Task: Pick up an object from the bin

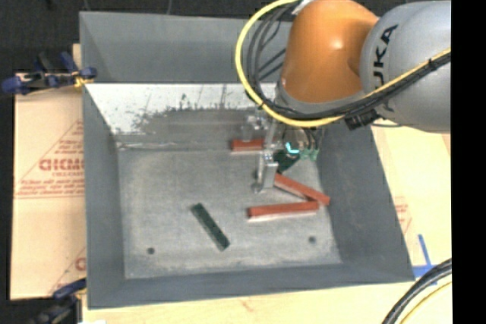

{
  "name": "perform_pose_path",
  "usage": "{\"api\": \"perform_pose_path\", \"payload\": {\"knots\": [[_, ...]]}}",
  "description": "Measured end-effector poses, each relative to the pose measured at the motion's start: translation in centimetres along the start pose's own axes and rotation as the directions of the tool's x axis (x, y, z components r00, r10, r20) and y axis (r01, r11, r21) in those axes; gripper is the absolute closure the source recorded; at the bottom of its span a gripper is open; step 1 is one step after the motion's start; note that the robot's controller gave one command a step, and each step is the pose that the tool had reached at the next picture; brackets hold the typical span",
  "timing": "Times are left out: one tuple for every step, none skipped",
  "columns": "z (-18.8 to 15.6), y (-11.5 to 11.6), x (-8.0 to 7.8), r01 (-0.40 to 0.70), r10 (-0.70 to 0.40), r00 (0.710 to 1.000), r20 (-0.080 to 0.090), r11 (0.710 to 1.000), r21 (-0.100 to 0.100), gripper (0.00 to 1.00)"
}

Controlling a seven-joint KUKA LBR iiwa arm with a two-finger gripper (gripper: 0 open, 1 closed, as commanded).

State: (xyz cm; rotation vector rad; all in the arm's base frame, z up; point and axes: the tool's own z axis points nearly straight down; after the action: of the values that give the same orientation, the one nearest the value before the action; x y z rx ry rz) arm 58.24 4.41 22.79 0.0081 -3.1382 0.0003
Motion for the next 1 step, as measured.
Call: {"api": "perform_pose_path", "payload": {"knots": [[13.92, -4.89, 0.59, 0.126, -0.126, 0.992, -0.001, 0.992, 0.002, 0.00]]}}
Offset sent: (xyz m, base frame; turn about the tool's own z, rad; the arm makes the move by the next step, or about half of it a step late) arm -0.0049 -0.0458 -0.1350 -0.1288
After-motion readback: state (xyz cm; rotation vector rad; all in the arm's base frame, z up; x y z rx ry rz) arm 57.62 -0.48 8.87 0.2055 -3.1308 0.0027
